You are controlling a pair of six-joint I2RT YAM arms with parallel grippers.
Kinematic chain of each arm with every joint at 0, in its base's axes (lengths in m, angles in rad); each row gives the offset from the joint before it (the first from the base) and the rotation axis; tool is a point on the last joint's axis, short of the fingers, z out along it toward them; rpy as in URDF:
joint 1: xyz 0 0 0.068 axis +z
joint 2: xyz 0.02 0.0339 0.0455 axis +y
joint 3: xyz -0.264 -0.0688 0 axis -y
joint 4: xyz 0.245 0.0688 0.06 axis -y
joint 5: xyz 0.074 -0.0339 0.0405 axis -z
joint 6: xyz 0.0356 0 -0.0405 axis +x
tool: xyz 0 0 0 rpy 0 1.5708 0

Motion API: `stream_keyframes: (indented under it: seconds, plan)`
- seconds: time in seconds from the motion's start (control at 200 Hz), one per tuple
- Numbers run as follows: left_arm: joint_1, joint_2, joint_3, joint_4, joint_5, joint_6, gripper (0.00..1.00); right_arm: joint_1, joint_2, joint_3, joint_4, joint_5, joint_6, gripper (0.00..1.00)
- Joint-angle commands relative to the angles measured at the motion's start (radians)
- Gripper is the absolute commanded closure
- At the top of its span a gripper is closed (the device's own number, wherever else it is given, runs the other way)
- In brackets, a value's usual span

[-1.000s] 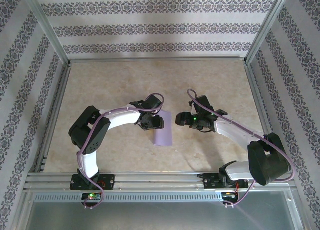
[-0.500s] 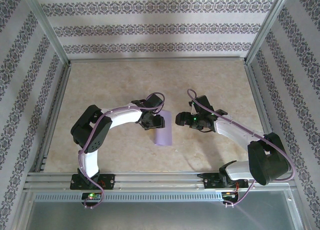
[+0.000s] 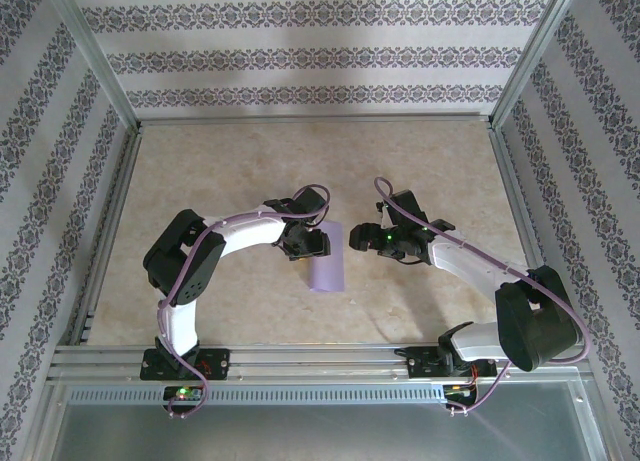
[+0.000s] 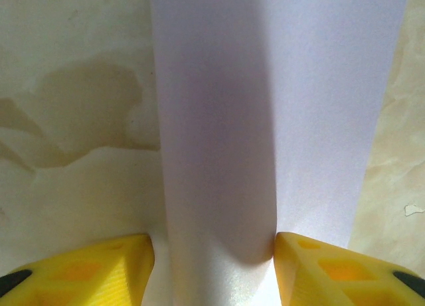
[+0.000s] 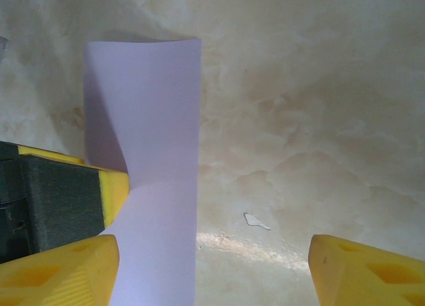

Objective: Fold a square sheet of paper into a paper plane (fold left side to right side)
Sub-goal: First fold in half a square sheet of paper at the center of the table, then hold the square sheet of paper at the center of the table.

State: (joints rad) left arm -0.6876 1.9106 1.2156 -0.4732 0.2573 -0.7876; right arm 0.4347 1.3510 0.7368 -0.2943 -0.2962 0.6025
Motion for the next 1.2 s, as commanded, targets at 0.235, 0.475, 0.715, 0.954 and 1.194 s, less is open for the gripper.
stream_keyframes:
  seconds: [0.235,0.475,0.715,0.954,1.194]
  plan:
    - [-0.019,0.091,-0.031,-0.019,0.008,-0.008,0.46,0.012,0.031,-0.023,0.072,-0.092,0.036,0.32]
    - [-0.018,0.093,-0.026,-0.031,0.001,-0.007,0.46,0.032,0.109,-0.054,0.268,-0.228,0.159,0.71]
    - [-0.018,0.092,-0.022,-0.035,-0.002,-0.004,0.46,0.075,0.225,-0.014,0.327,-0.219,0.189,1.0]
    - [-0.019,0.091,-0.022,-0.038,-0.004,-0.001,0.46,0.111,0.303,0.016,0.317,-0.183,0.178,1.0]
    - [-0.019,0.092,-0.02,-0.037,-0.003,0.003,0.46,0.116,0.336,0.016,0.285,-0.164,0.168,1.0]
